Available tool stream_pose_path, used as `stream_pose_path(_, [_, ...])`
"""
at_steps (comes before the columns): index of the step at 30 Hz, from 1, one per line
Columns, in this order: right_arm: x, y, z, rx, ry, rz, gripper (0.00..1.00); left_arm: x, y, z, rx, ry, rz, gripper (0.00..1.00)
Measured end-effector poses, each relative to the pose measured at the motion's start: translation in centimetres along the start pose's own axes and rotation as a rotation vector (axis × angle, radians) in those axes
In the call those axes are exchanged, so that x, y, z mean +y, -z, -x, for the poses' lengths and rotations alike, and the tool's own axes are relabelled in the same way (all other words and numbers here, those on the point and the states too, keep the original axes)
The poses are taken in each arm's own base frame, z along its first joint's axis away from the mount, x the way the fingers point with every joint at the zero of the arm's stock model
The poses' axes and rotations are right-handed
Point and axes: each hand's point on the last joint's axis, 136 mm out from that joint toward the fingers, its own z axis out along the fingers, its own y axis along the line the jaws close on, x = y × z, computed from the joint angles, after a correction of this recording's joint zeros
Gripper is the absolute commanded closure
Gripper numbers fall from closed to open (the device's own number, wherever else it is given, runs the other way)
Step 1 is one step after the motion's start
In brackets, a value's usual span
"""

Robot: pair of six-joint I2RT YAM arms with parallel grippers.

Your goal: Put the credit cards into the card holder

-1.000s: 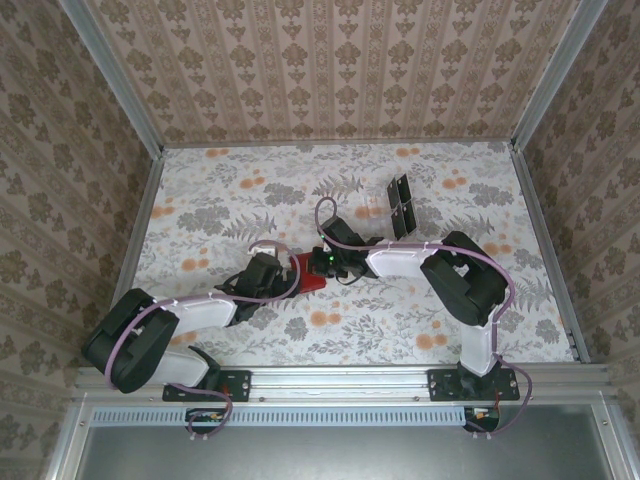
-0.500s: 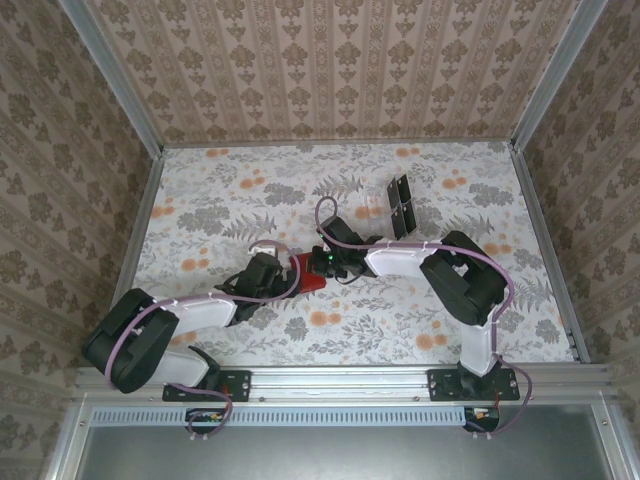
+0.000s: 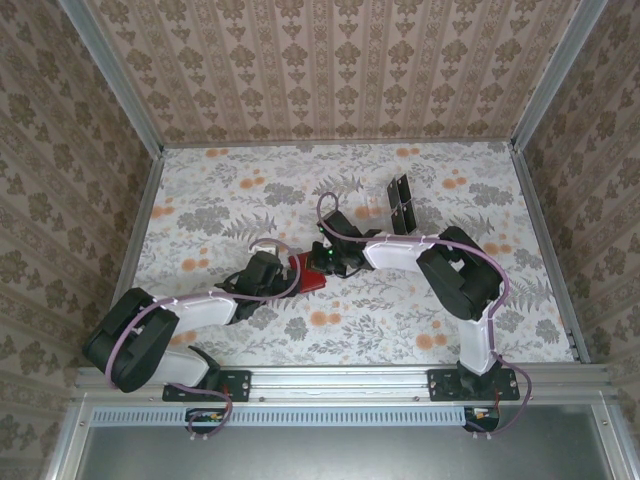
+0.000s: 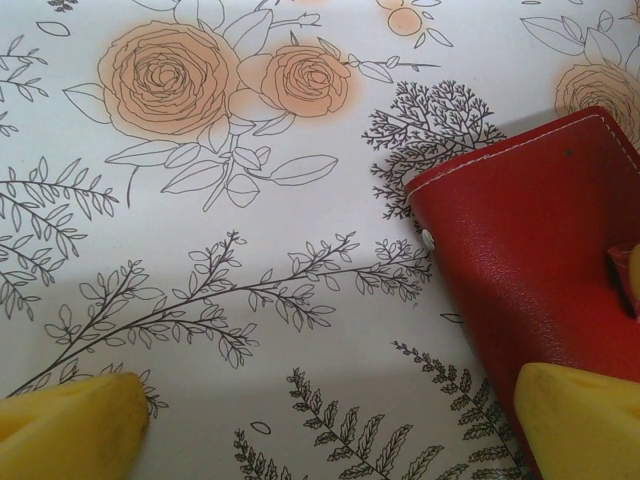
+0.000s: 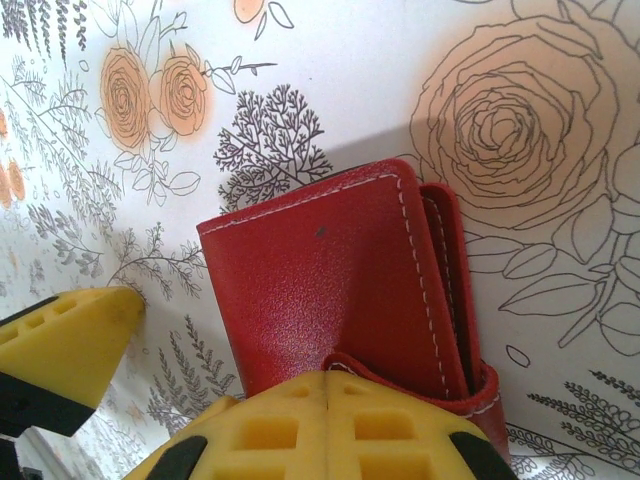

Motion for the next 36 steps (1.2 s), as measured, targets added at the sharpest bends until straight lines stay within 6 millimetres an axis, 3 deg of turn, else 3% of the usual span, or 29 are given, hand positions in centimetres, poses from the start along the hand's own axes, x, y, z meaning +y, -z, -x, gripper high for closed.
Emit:
stream_pose_path(8, [0.2,0.2,-0.1,0.008,-0.019,0.029,0.99,0.0,-0.1,-0.1,-0.002,0.019,-0.001,0.01])
stream_pose_path(14, [0.6,0.4,0.0,0.002,-0.014,0.043,0.74,0.0,0.0,0.0,-0.006,0.023,-0.002,0.01])
stream_pose_path(27, [2.9,1.6,2.0,-0.051,0.048,0.045,0.41,-0.5,1.0,0.8,0.024,0.061,-0.064,0.0])
stream_pose_path(31, [4.0,3.8,3.1,-0.105,0.066,0.058,0.31,-0.3,2.1,2.1,-0.004,0.076,-0.072,0.0])
stream_pose_path(34, [5.4,7.2,4.8,-0.181,0.086,0.09,0.25,0.4,3.1,4.1,-0.041,0.095,-0.056,0.0])
stream_pose_path(36, [6.1,10.5,6.6,-0.258,0.098,0.113,0.2,1.1,3.8,6.1,-0.079,0.105,-0.034,0.0])
